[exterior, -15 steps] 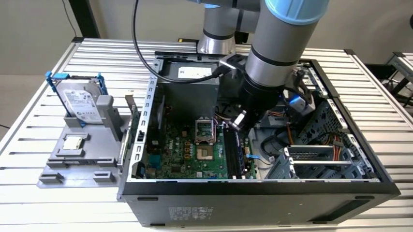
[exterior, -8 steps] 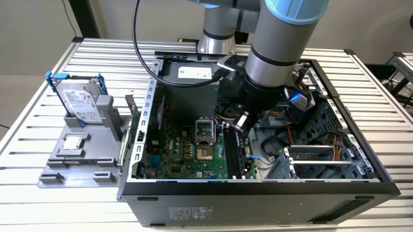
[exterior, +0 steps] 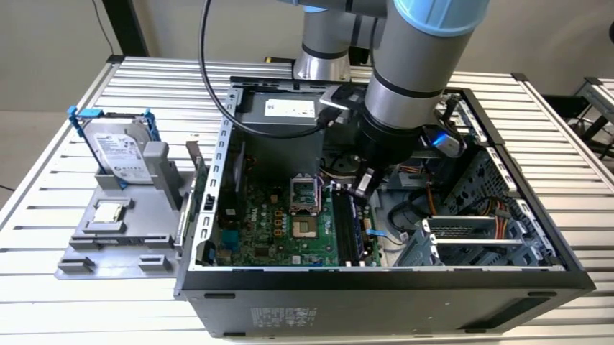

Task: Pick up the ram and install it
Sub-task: 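Press down the ram until it locks into place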

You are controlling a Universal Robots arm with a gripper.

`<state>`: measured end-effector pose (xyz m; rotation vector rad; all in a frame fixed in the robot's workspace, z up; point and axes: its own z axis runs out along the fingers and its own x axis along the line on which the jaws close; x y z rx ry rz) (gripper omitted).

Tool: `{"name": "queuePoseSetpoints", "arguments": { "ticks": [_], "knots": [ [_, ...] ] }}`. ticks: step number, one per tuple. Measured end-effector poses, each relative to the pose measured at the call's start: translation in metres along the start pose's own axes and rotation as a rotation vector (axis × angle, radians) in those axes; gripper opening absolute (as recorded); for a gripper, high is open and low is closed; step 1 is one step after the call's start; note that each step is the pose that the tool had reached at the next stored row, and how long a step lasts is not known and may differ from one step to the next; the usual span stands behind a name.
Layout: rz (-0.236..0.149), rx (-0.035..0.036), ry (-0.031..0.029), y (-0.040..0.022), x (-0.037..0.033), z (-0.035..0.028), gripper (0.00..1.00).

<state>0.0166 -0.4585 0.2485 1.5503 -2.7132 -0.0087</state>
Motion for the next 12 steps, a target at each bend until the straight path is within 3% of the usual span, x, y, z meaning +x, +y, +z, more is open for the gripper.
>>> {"name": "queuePoseSetpoints", "arguments": {
  "ticks": [3,12],
  "knots": [
    [-0.029,-0.0040,0.0032,0.0000,0.0000,-0.0001,0.00],
    [-0.142,-0.0031,0.0049,0.0000,0.0000,0.0000,0.00]
  ]
}}
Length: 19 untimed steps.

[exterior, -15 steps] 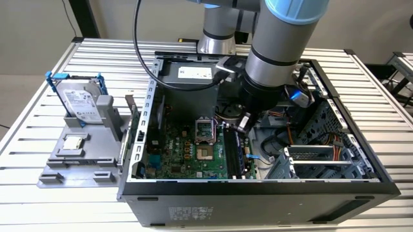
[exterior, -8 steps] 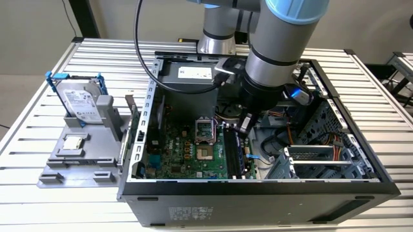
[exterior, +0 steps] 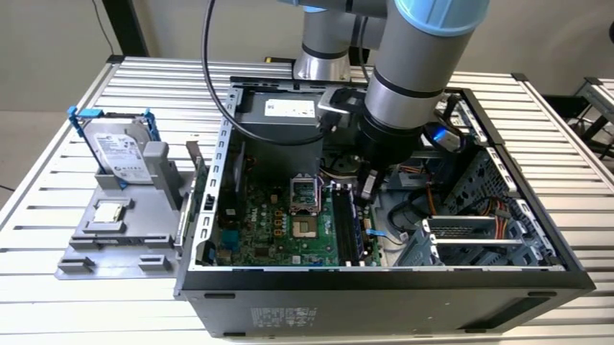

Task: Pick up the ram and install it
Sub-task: 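Press down the ram until it locks into place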

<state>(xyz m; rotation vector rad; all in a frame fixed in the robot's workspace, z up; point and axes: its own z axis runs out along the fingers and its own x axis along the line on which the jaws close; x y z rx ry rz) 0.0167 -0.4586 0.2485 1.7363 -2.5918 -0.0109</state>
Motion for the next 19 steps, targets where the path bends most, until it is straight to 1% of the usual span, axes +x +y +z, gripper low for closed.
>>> {"name": "queuePoseSetpoints", "arguments": {
  "ticks": [5,10,13,19],
  "knots": [
    [-0.058,0.0008,0.0011,0.0001,0.0000,0.0000,0.00],
    [-0.099,0.0014,0.0020,0.0002,0.0000,0.0002,0.00],
    [-0.131,0.0020,0.0026,0.0004,0.0001,0.0003,0.00],
    [-0.208,0.0033,0.0046,0.0007,0.0002,0.0004,0.00]
  ]
}}
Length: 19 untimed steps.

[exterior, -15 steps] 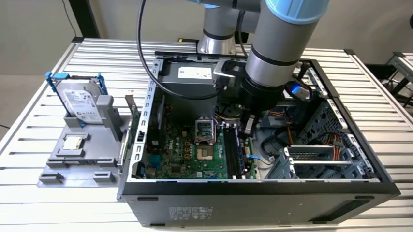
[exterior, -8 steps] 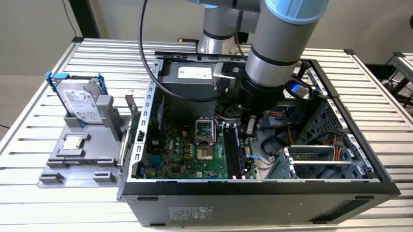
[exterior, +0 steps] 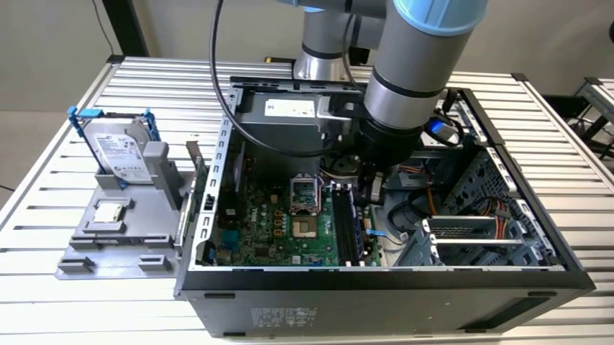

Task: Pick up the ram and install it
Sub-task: 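Press down the ram until it locks into place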

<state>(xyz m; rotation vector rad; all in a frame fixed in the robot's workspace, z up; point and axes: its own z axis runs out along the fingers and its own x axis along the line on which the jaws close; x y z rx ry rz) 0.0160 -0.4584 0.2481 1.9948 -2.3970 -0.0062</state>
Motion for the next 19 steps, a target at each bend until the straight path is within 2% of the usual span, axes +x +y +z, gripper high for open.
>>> {"name": "queuePoseSetpoints", "arguments": {
  "ticks": [19],
  "knots": [
    [-0.218,0.0033,0.0039,0.0014,0.0002,0.0002,0.00]
  ]
}}
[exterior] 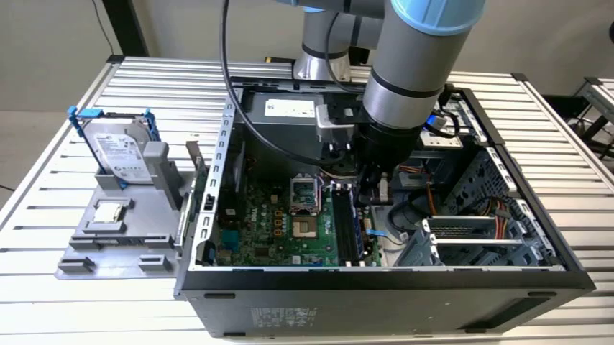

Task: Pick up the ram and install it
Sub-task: 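Press down the ram until it locks into place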

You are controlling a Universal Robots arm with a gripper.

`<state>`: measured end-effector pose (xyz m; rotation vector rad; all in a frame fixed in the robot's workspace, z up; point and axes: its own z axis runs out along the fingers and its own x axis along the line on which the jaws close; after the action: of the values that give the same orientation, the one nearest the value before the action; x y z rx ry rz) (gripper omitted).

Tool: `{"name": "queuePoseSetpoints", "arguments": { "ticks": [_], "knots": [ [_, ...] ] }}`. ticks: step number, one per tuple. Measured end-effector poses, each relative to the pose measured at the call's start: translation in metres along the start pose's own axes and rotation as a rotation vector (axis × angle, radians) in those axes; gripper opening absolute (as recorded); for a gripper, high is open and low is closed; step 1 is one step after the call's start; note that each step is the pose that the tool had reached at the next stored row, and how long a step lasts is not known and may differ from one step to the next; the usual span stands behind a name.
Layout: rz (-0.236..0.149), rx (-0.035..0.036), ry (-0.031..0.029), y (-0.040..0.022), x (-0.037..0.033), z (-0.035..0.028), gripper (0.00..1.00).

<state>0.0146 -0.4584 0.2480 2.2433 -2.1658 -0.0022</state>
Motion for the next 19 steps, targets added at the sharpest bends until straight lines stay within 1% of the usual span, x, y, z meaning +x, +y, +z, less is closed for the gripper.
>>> {"name": "queuePoseSetpoints", "arguments": {
  "ticks": [3,7,13,16,17,19],
  "knots": [
    [-0.033,0.0005,0.0006,0.0000,0.0000,0.0001,0.00],
    [-0.035,0.0006,0.0006,0.0000,-0.0001,0.0009,0.00],
    [-0.033,0.0005,0.0008,-0.0002,-0.0002,0.0115,0.00],
    [-0.019,0.0003,0.0007,-0.0002,-0.0002,0.0170,0.00],
    [-0.011,0.0002,0.0005,-0.0003,-0.0002,0.0184,0.00],
    [-0.008,0.0001,0.0007,-0.0002,-0.0002,0.0184,0.00]
  ]
}}
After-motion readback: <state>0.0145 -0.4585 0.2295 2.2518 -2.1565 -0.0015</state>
